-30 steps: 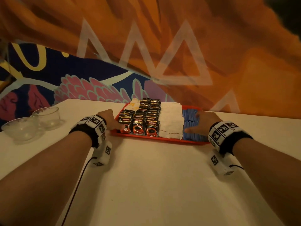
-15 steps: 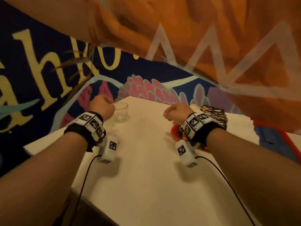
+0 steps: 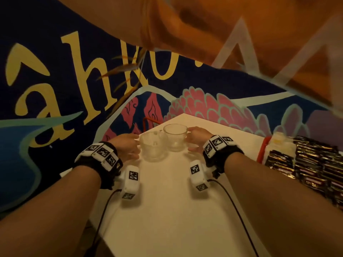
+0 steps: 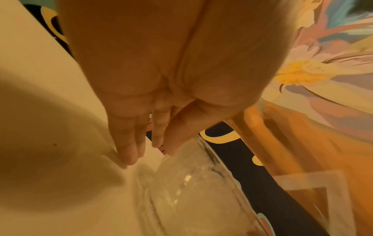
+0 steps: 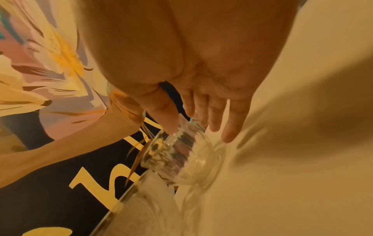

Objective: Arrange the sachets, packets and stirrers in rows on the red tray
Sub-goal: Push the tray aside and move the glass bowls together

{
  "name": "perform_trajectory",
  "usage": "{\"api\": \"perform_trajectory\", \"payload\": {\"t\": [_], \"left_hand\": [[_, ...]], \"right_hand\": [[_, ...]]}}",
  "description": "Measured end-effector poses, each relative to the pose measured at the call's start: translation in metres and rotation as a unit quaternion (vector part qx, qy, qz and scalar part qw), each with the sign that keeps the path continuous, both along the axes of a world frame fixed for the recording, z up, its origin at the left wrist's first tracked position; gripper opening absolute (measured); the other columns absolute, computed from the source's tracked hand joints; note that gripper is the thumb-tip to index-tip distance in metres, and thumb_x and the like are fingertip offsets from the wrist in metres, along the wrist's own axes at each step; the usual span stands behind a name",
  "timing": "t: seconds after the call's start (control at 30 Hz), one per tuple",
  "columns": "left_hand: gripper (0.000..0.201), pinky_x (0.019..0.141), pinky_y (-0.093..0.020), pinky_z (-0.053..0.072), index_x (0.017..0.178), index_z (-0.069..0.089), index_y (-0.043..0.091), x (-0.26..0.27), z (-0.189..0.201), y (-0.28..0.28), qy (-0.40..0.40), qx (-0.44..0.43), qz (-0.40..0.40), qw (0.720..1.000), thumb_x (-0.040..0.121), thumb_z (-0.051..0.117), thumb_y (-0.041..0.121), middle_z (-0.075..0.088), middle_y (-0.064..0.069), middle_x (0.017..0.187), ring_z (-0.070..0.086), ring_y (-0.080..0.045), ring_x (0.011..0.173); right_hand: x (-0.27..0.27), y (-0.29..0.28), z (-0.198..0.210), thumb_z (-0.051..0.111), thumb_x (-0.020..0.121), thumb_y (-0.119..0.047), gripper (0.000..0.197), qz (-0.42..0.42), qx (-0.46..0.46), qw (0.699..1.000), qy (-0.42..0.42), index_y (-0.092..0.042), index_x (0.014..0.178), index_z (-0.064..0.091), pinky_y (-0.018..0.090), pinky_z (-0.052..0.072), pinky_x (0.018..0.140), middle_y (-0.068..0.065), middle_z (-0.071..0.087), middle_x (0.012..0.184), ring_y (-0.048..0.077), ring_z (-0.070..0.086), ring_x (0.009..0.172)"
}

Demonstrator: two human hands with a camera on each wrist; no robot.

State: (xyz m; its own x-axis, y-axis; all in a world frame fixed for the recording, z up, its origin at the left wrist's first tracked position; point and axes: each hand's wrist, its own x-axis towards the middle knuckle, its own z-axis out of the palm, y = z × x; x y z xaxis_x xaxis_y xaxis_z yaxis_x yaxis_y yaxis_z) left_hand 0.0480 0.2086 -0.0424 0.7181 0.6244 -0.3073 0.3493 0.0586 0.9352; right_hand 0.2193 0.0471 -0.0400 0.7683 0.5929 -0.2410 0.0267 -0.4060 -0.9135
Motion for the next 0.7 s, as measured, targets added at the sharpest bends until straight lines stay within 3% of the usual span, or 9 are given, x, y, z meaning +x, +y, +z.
{"api": "perform_trajectory", "payload": {"t": [0.1, 0.17, 0.23, 0.27, 0.33, 0.4, 0.5, 0.6, 0.7], "left_hand": [[0.05, 0.098, -0.041, 0.052, 0.133, 0.054, 0.014, 0.0, -0.006, 0.007, 0.008, 0.013, -0.033, 0.999, 0.092, 0.049, -0.014, 0.063, -0.008, 0.126, 0.061, -0.025, 0.115], [0.048, 0.096, -0.039, 0.053, 0.13, 0.056, 0.016, -0.001, -0.007, 0.01, 0.008, 0.02, -0.048, 0.999, 0.091, 0.052, -0.013, 0.065, -0.007, 0.124, 0.062, -0.025, 0.114], [0.05, 0.09, -0.036, 0.055, 0.13, 0.056, 0.013, -0.003, -0.011, 0.014, 0.012, 0.031, -0.055, 0.998, 0.089, 0.054, -0.015, 0.065, -0.008, 0.122, 0.062, -0.025, 0.112], [0.051, 0.089, -0.036, 0.056, 0.13, 0.056, 0.013, -0.003, -0.014, 0.016, 0.014, 0.035, -0.057, 0.998, 0.089, 0.054, -0.017, 0.065, -0.009, 0.12, 0.062, -0.025, 0.111], [0.056, 0.095, -0.04, 0.055, 0.13, 0.056, 0.014, -0.006, -0.015, 0.02, 0.016, 0.042, -0.052, 0.998, 0.086, 0.053, -0.02, 0.066, -0.01, 0.118, 0.062, -0.027, 0.112], [0.064, 0.102, -0.046, 0.051, 0.134, 0.055, 0.017, -0.008, -0.016, 0.024, 0.02, 0.055, -0.058, 0.997, 0.082, 0.053, -0.022, 0.065, -0.009, 0.121, 0.06, -0.029, 0.117], [0.087, 0.105, -0.051, 0.048, 0.149, 0.041, 0.025, -0.012, -0.015, 0.023, 0.013, 0.076, -0.081, 0.994, 0.077, 0.059, -0.022, 0.051, -0.002, 0.144, 0.05, -0.03, 0.129], [0.106, 0.105, -0.053, 0.047, 0.155, 0.025, 0.036, -0.011, -0.015, 0.021, 0.011, 0.086, -0.09, 0.992, 0.073, 0.062, -0.02, 0.033, 0.004, 0.158, 0.04, -0.031, 0.138], [0.106, 0.099, -0.049, 0.053, 0.157, 0.018, 0.037, -0.013, -0.011, 0.013, 0.011, 0.078, -0.086, 0.993, 0.079, 0.06, -0.02, 0.024, 0.004, 0.161, 0.043, -0.031, 0.132]], "right_hand": [[0.005, 0.011, -0.011, 0.052, 0.091, 0.004, 0.056, 0.036, 0.004, 0.999, 0.002, -0.008, 0.145, 0.04, 0.049, 0.047, 0.103, 0.005, 0.049, 0.118, 0.024, 0.048, 0.112], [0.007, 0.014, -0.015, 0.056, 0.085, 0.004, 0.06, 0.011, 0.021, 1.0, 0.021, -0.017, 0.14, 0.046, 0.041, 0.054, 0.083, 0.005, 0.054, 0.126, 0.025, 0.052, 0.115], [0.008, 0.014, -0.017, 0.056, 0.081, 0.004, 0.056, -0.014, 0.031, 0.999, 0.04, -0.02, 0.131, 0.052, 0.035, 0.052, 0.069, 0.01, 0.058, 0.123, 0.025, 0.055, 0.104], [0.007, 0.012, -0.017, 0.054, 0.081, 0.005, 0.05, -0.013, 0.03, 0.999, 0.044, -0.017, 0.126, 0.054, 0.035, 0.052, 0.07, 0.011, 0.059, 0.112, 0.022, 0.055, 0.095], [0.007, 0.007, -0.016, 0.051, 0.088, 0.005, 0.032, -0.002, 0.024, 0.999, 0.042, -0.012, 0.115, 0.052, 0.041, 0.051, 0.083, 0.006, 0.055, 0.093, 0.017, 0.054, 0.081], [0.008, 0.005, -0.016, 0.049, 0.092, 0.004, 0.027, -0.005, 0.034, 0.998, 0.043, -0.011, 0.115, 0.049, 0.042, 0.05, 0.091, 0.002, 0.051, 0.086, 0.015, 0.052, 0.075], [0.003, 0.005, -0.019, 0.048, 0.09, 0.009, 0.048, -0.012, 0.067, 0.996, 0.05, -0.007, 0.136, 0.047, 0.042, 0.053, 0.084, 0.006, 0.053, 0.09, 0.018, 0.055, 0.078], [-0.003, 0.002, -0.019, 0.051, 0.081, 0.013, 0.068, -0.026, 0.075, 0.994, 0.08, -0.021, 0.14, 0.044, 0.035, 0.056, 0.072, 0.011, 0.057, 0.109, 0.025, 0.06, 0.094], [-0.005, -0.002, -0.019, 0.046, 0.081, 0.014, 0.078, -0.022, 0.06, 0.995, 0.082, -0.03, 0.145, 0.037, 0.033, 0.052, 0.069, 0.014, 0.057, 0.106, 0.027, 0.061, 0.086]]}}
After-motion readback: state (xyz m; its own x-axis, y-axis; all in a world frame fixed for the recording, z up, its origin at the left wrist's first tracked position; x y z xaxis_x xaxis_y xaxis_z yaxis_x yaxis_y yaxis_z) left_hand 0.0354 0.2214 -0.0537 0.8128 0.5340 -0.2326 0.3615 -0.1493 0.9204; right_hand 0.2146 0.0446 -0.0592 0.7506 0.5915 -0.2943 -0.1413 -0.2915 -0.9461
